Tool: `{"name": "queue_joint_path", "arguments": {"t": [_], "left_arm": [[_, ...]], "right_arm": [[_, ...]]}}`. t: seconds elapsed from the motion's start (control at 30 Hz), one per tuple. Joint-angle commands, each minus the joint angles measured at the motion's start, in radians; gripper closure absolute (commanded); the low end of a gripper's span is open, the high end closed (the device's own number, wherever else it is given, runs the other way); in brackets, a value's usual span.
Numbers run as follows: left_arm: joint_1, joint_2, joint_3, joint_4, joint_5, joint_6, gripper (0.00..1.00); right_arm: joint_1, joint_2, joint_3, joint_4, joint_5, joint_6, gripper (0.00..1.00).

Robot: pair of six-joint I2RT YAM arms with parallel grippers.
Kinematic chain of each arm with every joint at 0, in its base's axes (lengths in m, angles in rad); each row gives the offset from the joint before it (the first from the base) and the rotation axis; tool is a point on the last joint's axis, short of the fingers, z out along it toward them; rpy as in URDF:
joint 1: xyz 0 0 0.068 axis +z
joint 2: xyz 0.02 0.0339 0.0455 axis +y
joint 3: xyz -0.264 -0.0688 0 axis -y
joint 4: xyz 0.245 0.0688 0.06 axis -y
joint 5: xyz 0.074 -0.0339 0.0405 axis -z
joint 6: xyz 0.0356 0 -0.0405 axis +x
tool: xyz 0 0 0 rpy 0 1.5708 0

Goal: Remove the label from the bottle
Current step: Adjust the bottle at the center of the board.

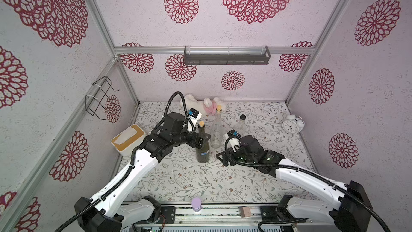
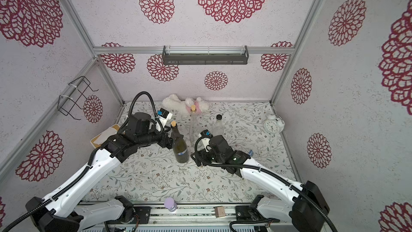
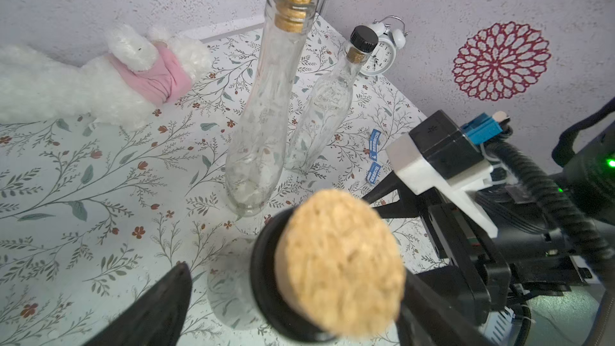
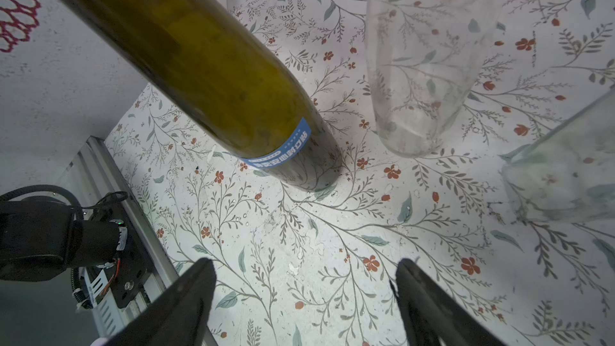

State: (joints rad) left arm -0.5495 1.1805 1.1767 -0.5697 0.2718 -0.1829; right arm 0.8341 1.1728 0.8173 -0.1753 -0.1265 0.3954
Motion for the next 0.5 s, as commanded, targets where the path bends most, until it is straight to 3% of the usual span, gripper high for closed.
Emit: {"name": "queue_joint_path", "arguments": {"t": [0.0,0.27,0.47], "left_arm": [[0.010,0.002,-0.010,0.057,0.024,0.029,0.09],[0.016,0.042,0.008,0.060,0.035,0.023,0.19],[0.016,0.071,0.019,0.053,0.030,0.024,0.21]], "right_arm": [[0.000,-0.007,0.025,0.046,0.037,0.015,0.13],[-0.001,-0.005,0.027,0.046,0.025,0.004,0.13],[-0.001,0.004,0.057,0.026,0.020,-0.018,0.13]]}}
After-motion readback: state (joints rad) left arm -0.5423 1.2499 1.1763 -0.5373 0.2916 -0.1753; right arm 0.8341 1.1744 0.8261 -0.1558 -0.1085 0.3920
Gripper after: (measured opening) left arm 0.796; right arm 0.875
